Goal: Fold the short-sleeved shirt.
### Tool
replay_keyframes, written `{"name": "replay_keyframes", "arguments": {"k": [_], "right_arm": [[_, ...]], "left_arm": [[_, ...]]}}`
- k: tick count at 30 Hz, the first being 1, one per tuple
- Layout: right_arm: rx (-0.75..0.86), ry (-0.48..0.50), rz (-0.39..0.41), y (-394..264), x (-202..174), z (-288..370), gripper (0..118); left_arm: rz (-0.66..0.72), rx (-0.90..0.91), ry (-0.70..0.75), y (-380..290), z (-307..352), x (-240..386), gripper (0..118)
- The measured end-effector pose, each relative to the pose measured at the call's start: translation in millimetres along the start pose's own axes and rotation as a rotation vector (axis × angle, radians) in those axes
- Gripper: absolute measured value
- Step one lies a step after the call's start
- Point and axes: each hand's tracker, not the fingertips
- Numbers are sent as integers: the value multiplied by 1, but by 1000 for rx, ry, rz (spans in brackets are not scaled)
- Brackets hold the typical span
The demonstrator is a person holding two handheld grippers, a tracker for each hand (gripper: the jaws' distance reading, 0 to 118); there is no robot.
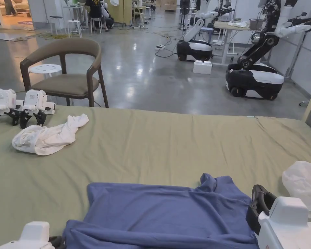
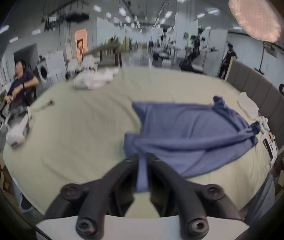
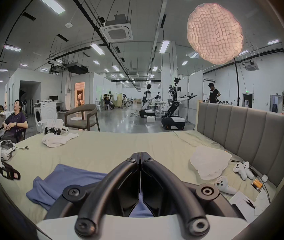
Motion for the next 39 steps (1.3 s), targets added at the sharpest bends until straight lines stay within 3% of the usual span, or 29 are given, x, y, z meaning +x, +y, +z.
{"name": "replay_keyframes", "arguments": {"k": [5, 9, 14, 16, 20, 25, 27, 28, 32, 33, 39], "right_arm": [[-57, -1, 4, -14, 2, -3, 0], [-92, -8, 11, -22, 7, -5, 0], [-145, -28, -2, -35, 18, -7, 0], [-167, -37, -6, -40, 23, -7, 0], [-214, -50, -10, -51, 34, -8, 0], [-355, -73, 15, -67, 62, -17, 0], [-461, -82, 44, -75, 76, -27, 5], [-515, -85, 52, -81, 84, -32, 13], [-697, -67, 0, -111, 107, -52, 68], [-736, -56, -3, -120, 111, -56, 74], [-850, -14, 6, -161, 116, -93, 73]], "left_arm": [[56, -123, 39, -15, -41, -10, 73], [69, -220, 51, -21, -68, -6, 78], [35, -221, 109, -27, -83, 0, 67], [14, -200, 109, -27, -84, 3, 49], [5, -177, 84, -29, -72, 11, 2], [62, -157, 28, -28, -62, -5, 0], [53, -136, 23, -27, -55, -7, 0], [47, -129, 20, -27, -52, -7, 0], [69, -85, 12, -27, -40, -10, 0], [72, -84, 7, -27, -39, -12, 0], [56, -62, 10, -19, -21, 0, 0]]}}
